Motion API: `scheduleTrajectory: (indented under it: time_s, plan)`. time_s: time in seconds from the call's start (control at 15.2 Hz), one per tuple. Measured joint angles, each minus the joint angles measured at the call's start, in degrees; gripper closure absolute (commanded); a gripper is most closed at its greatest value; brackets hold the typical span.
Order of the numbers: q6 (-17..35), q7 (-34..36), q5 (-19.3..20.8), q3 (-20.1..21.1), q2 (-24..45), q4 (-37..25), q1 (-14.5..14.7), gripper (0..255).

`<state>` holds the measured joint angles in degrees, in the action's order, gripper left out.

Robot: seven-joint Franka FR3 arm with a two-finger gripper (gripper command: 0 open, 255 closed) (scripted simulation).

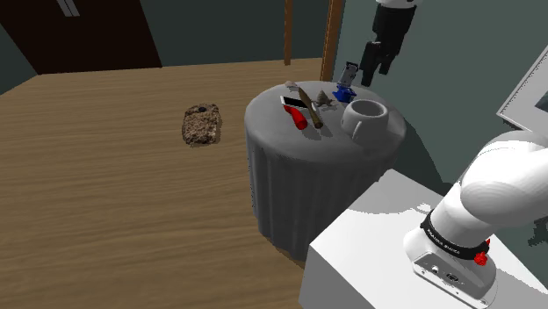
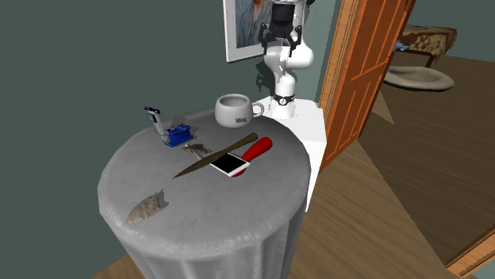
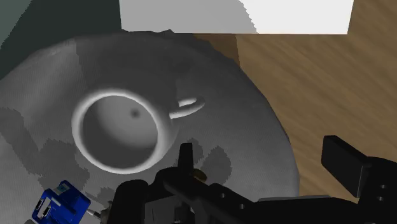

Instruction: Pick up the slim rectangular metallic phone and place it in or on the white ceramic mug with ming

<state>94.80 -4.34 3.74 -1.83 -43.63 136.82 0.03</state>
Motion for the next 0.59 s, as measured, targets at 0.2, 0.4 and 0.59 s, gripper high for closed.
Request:
scheduleTrajectory:
  time_s: [0.2,0.4,0.59]
  plan:
    - [2.6,1.8,1.2,2.2,0.7,1.2,0.0,0]
    - [8.7,6.2,4.7,7.0,4.1,2.5,-0.3,0]
    - [16.0,11.9,9.5,12.1,8.7,4.3,-1.5,0]
